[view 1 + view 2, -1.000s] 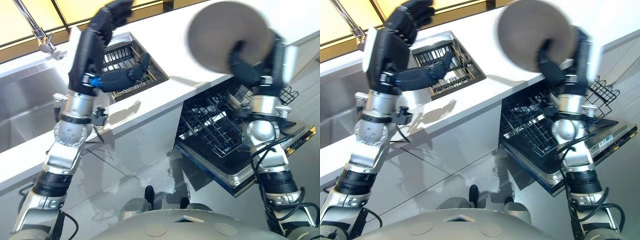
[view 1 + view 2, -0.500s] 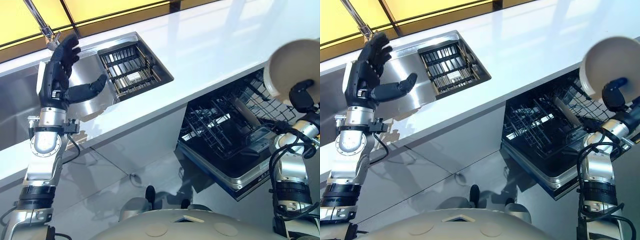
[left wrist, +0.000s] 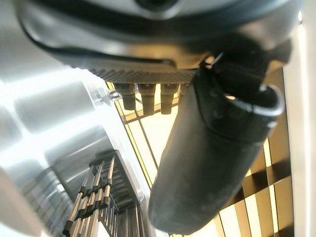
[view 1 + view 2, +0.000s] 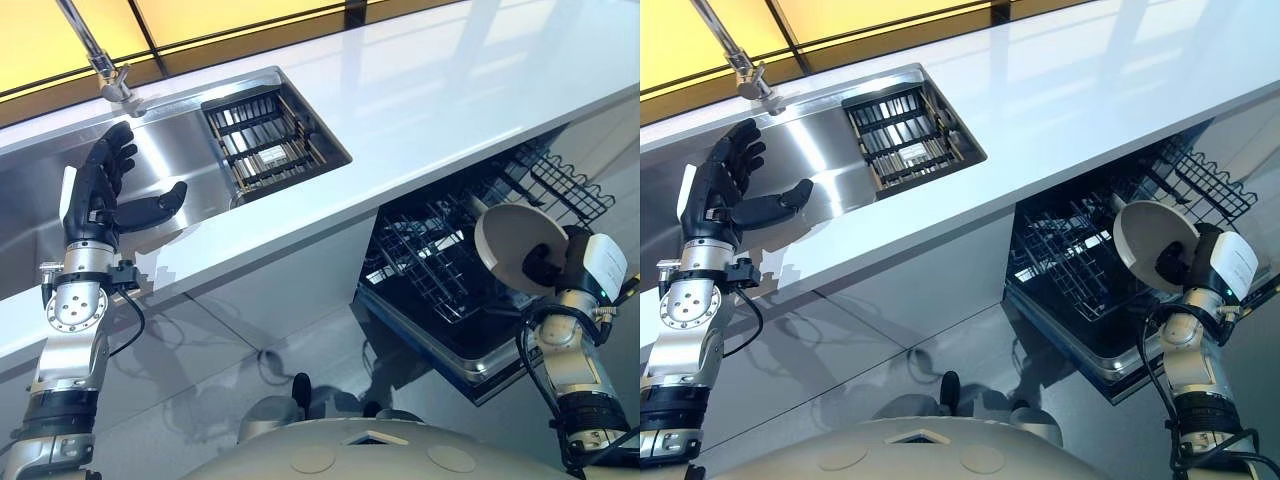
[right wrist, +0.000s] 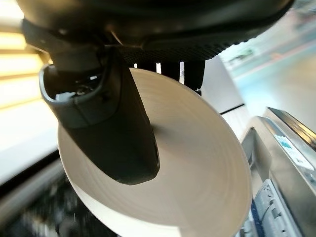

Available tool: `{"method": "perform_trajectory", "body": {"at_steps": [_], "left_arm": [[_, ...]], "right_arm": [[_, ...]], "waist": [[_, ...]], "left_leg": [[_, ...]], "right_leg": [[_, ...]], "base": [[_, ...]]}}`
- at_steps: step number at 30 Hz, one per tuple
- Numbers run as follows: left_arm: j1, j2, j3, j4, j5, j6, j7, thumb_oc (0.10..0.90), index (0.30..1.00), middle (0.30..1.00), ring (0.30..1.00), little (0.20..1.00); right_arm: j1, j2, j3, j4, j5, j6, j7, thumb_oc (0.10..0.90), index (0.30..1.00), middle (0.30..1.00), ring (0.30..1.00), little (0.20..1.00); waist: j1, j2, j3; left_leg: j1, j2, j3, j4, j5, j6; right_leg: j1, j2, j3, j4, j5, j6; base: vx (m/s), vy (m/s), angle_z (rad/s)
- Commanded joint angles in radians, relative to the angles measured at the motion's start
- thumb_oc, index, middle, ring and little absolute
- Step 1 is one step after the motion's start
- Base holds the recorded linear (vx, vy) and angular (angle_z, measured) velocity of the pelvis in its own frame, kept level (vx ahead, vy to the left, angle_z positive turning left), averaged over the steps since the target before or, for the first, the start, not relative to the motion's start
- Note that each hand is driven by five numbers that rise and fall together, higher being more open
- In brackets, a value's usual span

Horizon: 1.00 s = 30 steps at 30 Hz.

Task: Pick up plates and place into dishwasher.

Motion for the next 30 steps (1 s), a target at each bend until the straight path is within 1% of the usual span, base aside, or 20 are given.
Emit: {"method": "perform_trajectory", "body": {"at_steps": [1, 4, 9, 11, 16, 19, 21, 23, 26, 27, 28, 29, 30], "left_arm": [[-0.066, 0.058, 0.054, -0.045, 0.009, -0.052, 0.021, 0.800, 0.900, 0.900, 0.900, 0.900], [-0.063, 0.058, 0.045, -0.054, 0.005, -0.044, 0.024, 0.800, 0.900, 0.900, 0.900, 0.900], [-0.056, 0.053, 0.038, -0.050, -0.006, -0.043, 0.019, 0.800, 0.900, 0.900, 0.900, 0.900], [-0.061, 0.052, 0.029, -0.047, -0.013, -0.039, 0.018, 0.800, 0.900, 0.900, 0.900, 0.900], [-0.074, 0.050, 0.007, -0.057, -0.023, -0.021, 0.009, 0.800, 0.900, 0.900, 0.900, 0.900], [-0.083, 0.051, -0.004, -0.058, -0.027, -0.012, 0.005, 0.800, 0.900, 0.900, 0.900, 0.900], [-0.092, 0.049, -0.013, -0.058, -0.029, -0.005, -0.001, 0.800, 0.900, 0.900, 0.900, 0.900], [-0.105, 0.049, -0.023, -0.054, -0.028, 0.002, -0.007, 0.800, 0.900, 0.900, 0.900, 0.900], [-0.121, 0.052, -0.037, -0.055, -0.032, 0.016, -0.017, 0.800, 0.900, 0.900, 0.900, 0.900], [-0.123, 0.052, -0.039, -0.055, -0.032, 0.018, -0.018, 0.800, 0.900, 0.900, 0.900, 0.900], [-0.127, 0.053, -0.044, -0.055, -0.033, 0.023, -0.023, 0.800, 0.900, 0.900, 0.900, 0.900], [-0.128, 0.052, -0.045, -0.057, -0.032, 0.028, -0.025, 0.800, 0.900, 0.900, 0.900, 0.900], [-0.128, 0.053, -0.046, -0.059, -0.031, 0.032, -0.028, 0.800, 0.900, 0.900, 0.900, 0.900]], "right_arm": [[-0.152, -0.167, 0.024, -0.019, -0.123, -0.010, -0.044, 0.100, 0.300, 0.300, 0.300, 0.200], [-0.177, -0.182, 0.064, -0.020, -0.147, 0.012, -0.031, 0.100, 0.300, 0.300, 0.300, 0.200], [-0.214, -0.185, 0.123, -0.002, -0.164, 0.063, 0.014, 0.100, 0.300, 0.300, 0.300, 0.200], [-0.245, -0.184, 0.157, 0.029, -0.164, 0.098, 0.047, 0.100, 0.300, 0.300, 0.300, 0.200], [-0.314, -0.171, 0.238, 0.102, -0.120, 0.242, 0.170, 0.100, 0.300, 0.300, 0.300, 0.200], [-0.350, -0.153, 0.271, 0.132, -0.098, 0.311, 0.221, 0.100, 0.300, 0.300, 0.300, 0.200], [-0.376, -0.132, 0.292, 0.158, -0.074, 0.365, 0.261, 0.100, 0.300, 0.300, 0.300, 0.200], [-0.408, -0.110, 0.319, 0.197, -0.071, 0.434, 0.312, 0.100, 0.300, 0.300, 0.300, 0.200], [-0.457, -0.093, 0.364, 0.285, -0.058, 0.497, 0.384, 0.100, 0.300, 0.300, 0.300, 0.200], [-0.462, -0.091, 0.369, 0.294, -0.054, 0.502, 0.387, 0.100, 0.300, 0.300, 0.300, 0.200], [-0.475, -0.081, 0.384, 0.320, -0.036, 0.514, 0.387, 0.432, 0.585, 0.585, 0.585, 0.532], [-0.482, -0.078, 0.387, 0.326, -0.024, 0.513, 0.389, 0.800, 0.900, 0.900, 0.900, 0.900], [-0.485, -0.076, 0.388, 0.324, -0.008, 0.505, 0.373, 0.800, 0.900, 0.900, 0.900, 0.900]], "waist": [[0.034, -0.002, -0.046], [0.047, 0.001, -0.041], [0.063, 0.007, -0.037], [0.072, 0.011, -0.033], [0.091, 0.018, -0.020], [0.099, 0.021, -0.013], [0.106, 0.023, -0.011], [0.113, 0.025, -0.009], [0.126, 0.024, -0.008], [0.127, 0.024, -0.008], [0.132, 0.023, -0.010], [0.133, 0.023, -0.011], [0.134, 0.022, -0.011]], "left_leg": [[0.075, -0.001, 0.028, 0.012, -0.132, -0.027], [0.069, -0.004, 0.014, 0.009, -0.127, -0.029], [0.060, -0.005, -0.002, 0.007, -0.120, -0.034], [0.055, -0.004, -0.009, 0.007, -0.114, -0.036], [0.044, -0.005, -0.029, 0.008, -0.099, -0.041], [0.044, -0.007, -0.039, 0.010, -0.094, -0.043], [0.045, -0.008, -0.044, 0.010, -0.091, -0.043], [0.048, -0.008, -0.049, 0.011, -0.090, -0.043], [0.056, -0.010, -0.054, 0.011, -0.090, -0.043], [0.057, -0.010, -0.055, 0.011, -0.090, -0.042], [0.063, -0.011, -0.056, 0.011, -0.091, -0.041], [0.067, -0.011, -0.056, 0.011, -0.092, -0.040], [0.070, -0.011, -0.057, 0.010, -0.093, -0.039]], "right_leg": [[-0.050, 0.027, -0.034, 0.069, -0.044, 0.006], [-0.050, 0.025, -0.041, 0.065, -0.043, 0.007], [-0.047, 0.021, -0.054, 0.061, -0.043, 0.009], [-0.047, 0.018, -0.059, 0.063, -0.044, 0.007], [-0.046, 0.012, -0.072, 0.070, -0.044, 0.003], [-0.043, 0.009, -0.077, 0.074, -0.045, 0.000], [-0.039, 0.007, -0.081, 0.077, -0.045, -0.001], [-0.036, 0.004, -0.086, 0.084, -0.048, -0.002], [-0.028, 0.000, -0.096, 0.088, -0.048, -0.003], [-0.027, 0.000, -0.097, 0.088, -0.047, -0.003], [-0.022, -0.002, -0.099, 0.089, -0.047, -0.003], [-0.020, -0.002, -0.101, 0.091, -0.047, -0.002], [-0.018, -0.002, -0.101, 0.092, -0.048, -0.002]], "base": [[0.01, 0.006, 0.16], [0.01, 0.005, 0.24], [0.02, 0.016, 0.15], [0.01, 0.033, 0.19], [0.01, 0.036, 0.15], [0.02, 0.034, 0.18], [0.03, 0.034, 0.23], [0.03, 0.029, 0.10], [0.04, 0.026, 0.07], [0.05, 0.023, 0.05], [0.05, 0.015, 0.03], [0.05, 0.015, 0.04], [0.03, 0.008, 0.03]]}}
